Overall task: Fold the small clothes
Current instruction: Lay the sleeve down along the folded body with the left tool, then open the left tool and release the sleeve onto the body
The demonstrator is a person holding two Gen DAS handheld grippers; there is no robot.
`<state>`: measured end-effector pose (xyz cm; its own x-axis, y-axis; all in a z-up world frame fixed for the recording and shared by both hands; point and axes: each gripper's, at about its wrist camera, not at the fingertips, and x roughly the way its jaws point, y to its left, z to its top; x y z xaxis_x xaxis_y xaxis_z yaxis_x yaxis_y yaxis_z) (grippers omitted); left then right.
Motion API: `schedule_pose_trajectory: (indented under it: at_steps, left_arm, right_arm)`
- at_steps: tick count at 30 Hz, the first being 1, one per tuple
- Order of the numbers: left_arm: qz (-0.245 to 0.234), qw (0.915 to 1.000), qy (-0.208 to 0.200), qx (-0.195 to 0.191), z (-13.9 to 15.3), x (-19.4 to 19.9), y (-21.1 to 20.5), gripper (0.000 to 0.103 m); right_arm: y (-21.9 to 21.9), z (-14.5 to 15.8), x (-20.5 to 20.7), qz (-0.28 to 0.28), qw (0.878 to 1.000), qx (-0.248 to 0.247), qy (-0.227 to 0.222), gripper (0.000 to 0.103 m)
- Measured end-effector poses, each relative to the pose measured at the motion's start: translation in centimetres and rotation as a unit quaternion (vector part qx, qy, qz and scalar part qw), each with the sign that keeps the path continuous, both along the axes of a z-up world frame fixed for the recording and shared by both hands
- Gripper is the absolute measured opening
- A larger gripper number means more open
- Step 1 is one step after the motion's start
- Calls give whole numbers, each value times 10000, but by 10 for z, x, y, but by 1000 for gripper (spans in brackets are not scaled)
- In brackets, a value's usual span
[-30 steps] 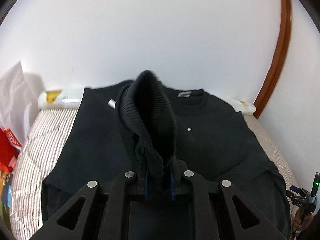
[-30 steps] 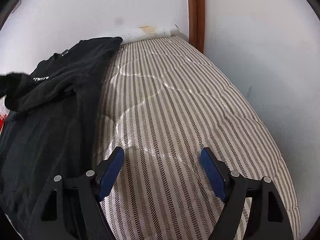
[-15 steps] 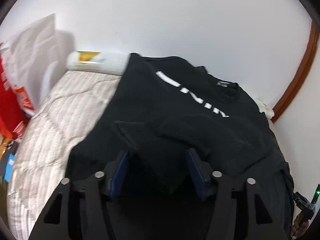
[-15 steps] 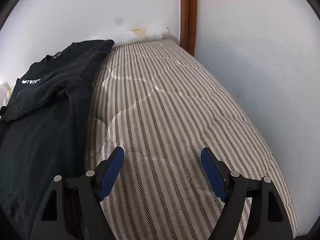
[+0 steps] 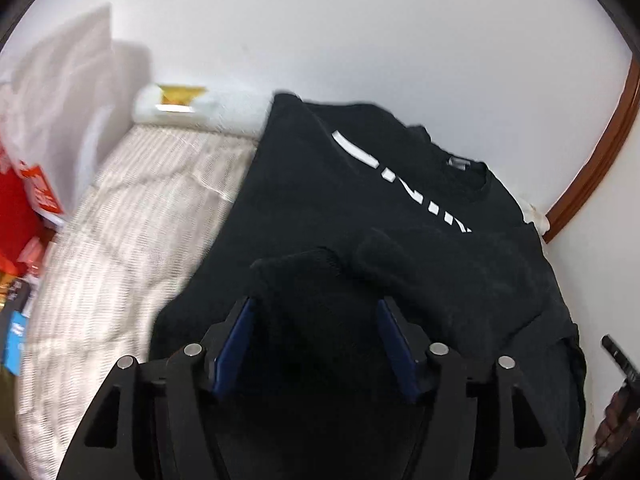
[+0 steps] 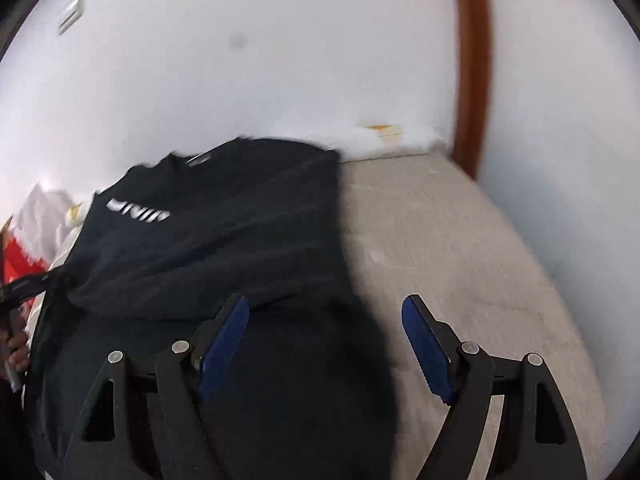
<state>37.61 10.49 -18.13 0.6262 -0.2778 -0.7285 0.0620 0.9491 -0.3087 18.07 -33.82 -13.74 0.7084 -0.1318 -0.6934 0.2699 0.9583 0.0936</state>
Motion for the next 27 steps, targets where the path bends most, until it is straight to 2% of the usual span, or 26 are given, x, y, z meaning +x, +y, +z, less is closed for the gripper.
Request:
schedule_pose_trajectory:
  at_steps: [2,3,4,7,11,14,17,19,21,23,27]
  left_arm:
    - [27,10000,24,3,-5,6,-4,43]
    - [55,10000,15,71,-6,9,-7,21]
    - [24,9999,0,145,-5,11,-9,10]
    - [94,9988,-275,386,10,12,-7,9]
    - [90,9977,-569,348,34,16,9,9]
    - [87,9958,-664,631,39,25,15,11]
    - [92,9946,-401,957,25,33,11,12]
    - [67,9943,-198,1048,13,34,8,13]
    - [77,9934,-119,1140,5,30,5,26]
    - [123,9927,-126,1194,3,27,6,47]
    - [265,9925,-155,1185,-4,22,14,55]
  right_arm:
    - [19,-12,4,165,9998,-50,100,79]
    - [30,-21,6,279,9994,-69,166,79]
    - [37,-29,8,339,9991,-84,239,79]
    - [46,-44,12,366,9984,-82,422,79]
    - [42,-32,16,338,9991,-87,249,79]
    - [28,-18,21,185,9998,-28,4,79]
    - [17,-18,36,-135,9999,42,-50,79]
    - [10,-29,50,-378,9992,50,148,79]
    - [5,-43,63,-534,9978,66,397,79]
    - [3,-54,69,-569,9970,24,521,79]
    - [5,-65,69,-527,9967,-230,570,80]
